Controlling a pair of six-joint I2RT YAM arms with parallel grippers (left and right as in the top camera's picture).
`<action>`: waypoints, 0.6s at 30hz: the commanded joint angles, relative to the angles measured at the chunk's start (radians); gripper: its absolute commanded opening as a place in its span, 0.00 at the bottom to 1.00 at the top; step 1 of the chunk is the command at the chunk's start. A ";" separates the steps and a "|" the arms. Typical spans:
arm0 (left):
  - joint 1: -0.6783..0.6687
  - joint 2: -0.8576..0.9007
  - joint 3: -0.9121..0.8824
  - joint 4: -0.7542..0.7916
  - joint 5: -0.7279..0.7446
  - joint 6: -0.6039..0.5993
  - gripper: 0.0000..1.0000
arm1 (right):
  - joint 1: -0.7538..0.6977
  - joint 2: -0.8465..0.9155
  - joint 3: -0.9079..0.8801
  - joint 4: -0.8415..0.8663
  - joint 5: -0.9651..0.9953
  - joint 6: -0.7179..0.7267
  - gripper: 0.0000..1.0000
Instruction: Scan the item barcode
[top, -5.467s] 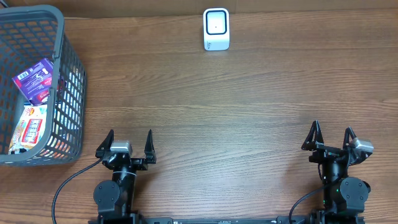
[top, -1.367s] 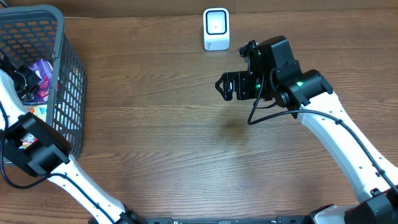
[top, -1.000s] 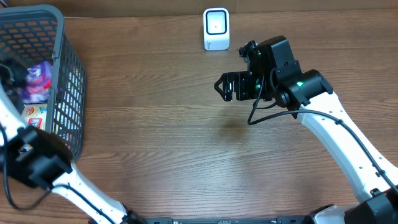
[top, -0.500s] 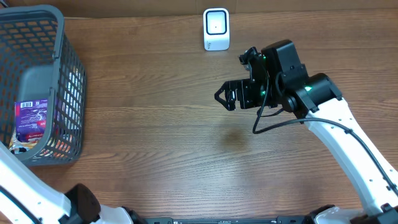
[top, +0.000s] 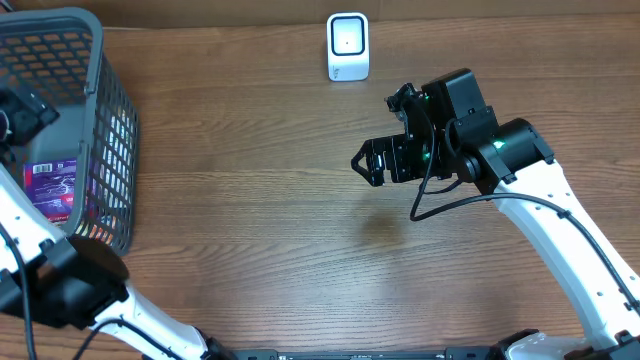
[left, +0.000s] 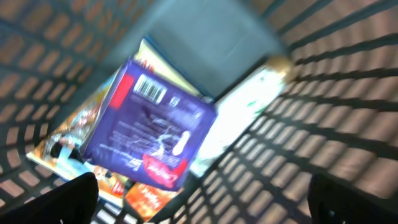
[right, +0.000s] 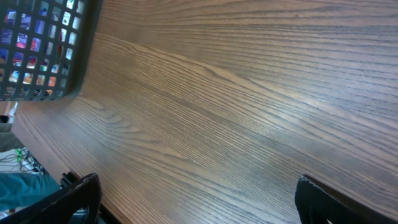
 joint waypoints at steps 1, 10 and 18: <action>0.027 0.061 0.000 -0.035 -0.063 0.053 1.00 | -0.001 -0.018 0.020 -0.002 0.012 -0.009 1.00; 0.035 0.154 -0.002 -0.079 -0.180 0.049 1.00 | -0.001 -0.018 0.020 -0.021 0.013 -0.010 1.00; 0.037 0.227 -0.082 0.003 -0.205 0.093 1.00 | -0.001 -0.018 0.020 -0.021 0.013 -0.010 1.00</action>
